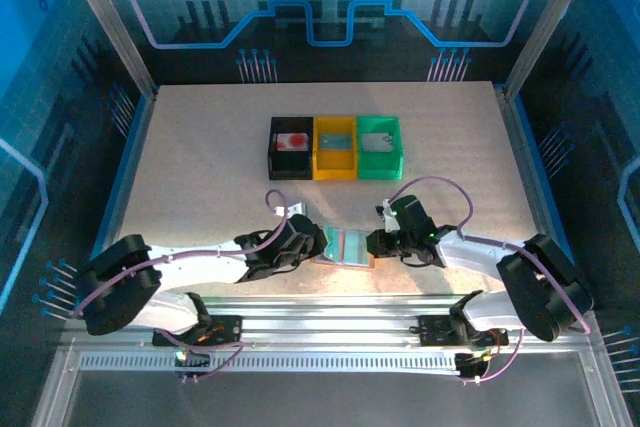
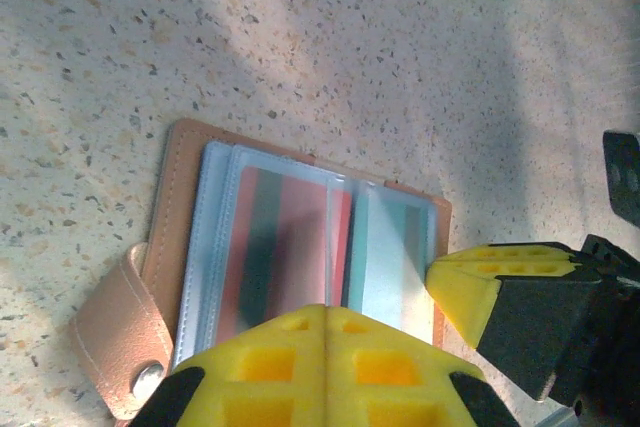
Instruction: Take the credit cards out of the card holder
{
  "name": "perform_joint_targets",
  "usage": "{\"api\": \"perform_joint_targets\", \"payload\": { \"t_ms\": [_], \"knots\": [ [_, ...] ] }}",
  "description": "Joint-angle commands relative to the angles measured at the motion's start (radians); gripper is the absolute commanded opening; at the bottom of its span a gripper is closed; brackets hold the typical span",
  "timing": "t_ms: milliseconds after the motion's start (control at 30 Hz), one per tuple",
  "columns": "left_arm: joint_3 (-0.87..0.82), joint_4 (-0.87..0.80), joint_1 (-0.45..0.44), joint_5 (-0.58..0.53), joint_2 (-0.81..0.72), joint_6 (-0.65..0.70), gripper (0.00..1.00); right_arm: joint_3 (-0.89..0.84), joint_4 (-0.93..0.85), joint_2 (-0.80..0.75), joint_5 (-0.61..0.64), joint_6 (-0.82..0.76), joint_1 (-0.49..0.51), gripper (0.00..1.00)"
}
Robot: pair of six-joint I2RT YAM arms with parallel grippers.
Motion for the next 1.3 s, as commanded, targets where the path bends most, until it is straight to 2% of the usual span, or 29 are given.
{"api": "perform_joint_targets", "payload": {
  "t_ms": [0,200,300,533,700,933,1267],
  "knots": [
    [-0.025,-0.023,0.015,-0.017,-0.036,0.026,0.0,0.003,-0.043,-0.002,0.009,-0.019,0.016,0.05],
    [-0.024,-0.014,0.03,0.043,-0.054,0.066,0.0,0.001,-0.046,-0.064,-0.008,-0.042,0.017,0.11],
    [-0.02,-0.016,0.039,0.084,-0.054,0.097,0.0,-0.009,-0.032,-0.106,-0.03,-0.042,0.017,0.22],
    [-0.013,0.003,0.07,0.182,-0.061,0.158,0.0,-0.038,0.03,-0.21,-0.09,-0.039,0.023,0.4],
    [0.003,0.006,0.073,0.212,-0.076,0.194,0.0,-0.06,0.118,-0.211,-0.16,-0.038,0.052,0.51],
    [0.004,0.031,0.073,0.244,-0.102,0.22,0.0,-0.082,0.18,-0.217,-0.198,-0.042,0.076,0.57],
    [-0.059,0.119,0.073,0.216,-0.17,0.19,0.0,-0.103,0.232,-0.207,-0.212,-0.025,0.08,0.59]
  ]
}}
